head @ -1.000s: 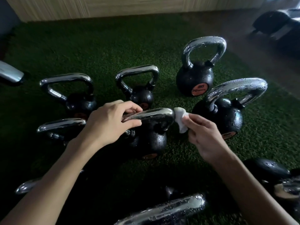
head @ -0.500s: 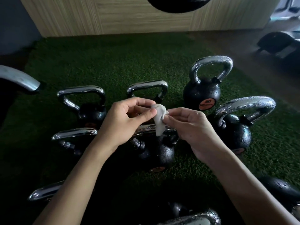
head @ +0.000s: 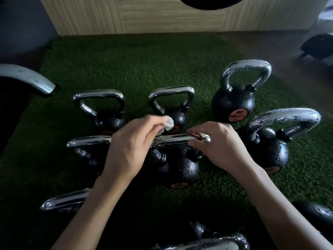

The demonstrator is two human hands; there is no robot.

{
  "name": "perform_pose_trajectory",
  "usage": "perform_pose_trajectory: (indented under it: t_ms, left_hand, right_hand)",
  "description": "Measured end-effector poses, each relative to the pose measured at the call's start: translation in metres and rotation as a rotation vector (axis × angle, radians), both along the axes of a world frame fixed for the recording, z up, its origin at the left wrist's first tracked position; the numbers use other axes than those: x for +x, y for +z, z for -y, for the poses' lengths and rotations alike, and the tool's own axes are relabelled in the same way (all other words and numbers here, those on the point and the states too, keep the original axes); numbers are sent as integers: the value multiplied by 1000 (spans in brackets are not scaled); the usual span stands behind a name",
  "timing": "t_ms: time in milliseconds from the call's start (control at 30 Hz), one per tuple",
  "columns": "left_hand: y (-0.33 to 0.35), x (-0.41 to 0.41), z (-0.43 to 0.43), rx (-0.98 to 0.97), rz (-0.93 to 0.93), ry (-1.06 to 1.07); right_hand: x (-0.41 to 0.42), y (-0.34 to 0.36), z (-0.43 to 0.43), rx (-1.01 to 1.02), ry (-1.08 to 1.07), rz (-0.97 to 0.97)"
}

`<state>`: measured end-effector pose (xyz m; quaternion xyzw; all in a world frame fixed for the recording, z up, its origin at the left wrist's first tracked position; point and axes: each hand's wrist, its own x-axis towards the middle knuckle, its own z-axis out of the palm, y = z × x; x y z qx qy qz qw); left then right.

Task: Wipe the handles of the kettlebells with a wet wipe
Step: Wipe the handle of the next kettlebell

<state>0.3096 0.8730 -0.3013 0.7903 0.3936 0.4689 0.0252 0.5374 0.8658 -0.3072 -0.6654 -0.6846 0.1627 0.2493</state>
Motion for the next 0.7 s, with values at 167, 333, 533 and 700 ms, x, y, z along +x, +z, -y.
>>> perform_pose_trajectory:
  t_ms: [167,333,533,700]
  left_hand:
    - [-22,-9,3,-180,-54,-128]
    - [-22,-10,-2,-184,-118,-66]
    - [-23,-7,-12,-244,-178,83]
    - [-20,-5,-16,-285,-274,90]
  right_hand:
    - [0,2,1,-4,4,20]
    - [0,3,-1,-35,-13,7]
    - [-3,8,-2,-25,52,120]
    - [-10,9,-10,-6,154,279]
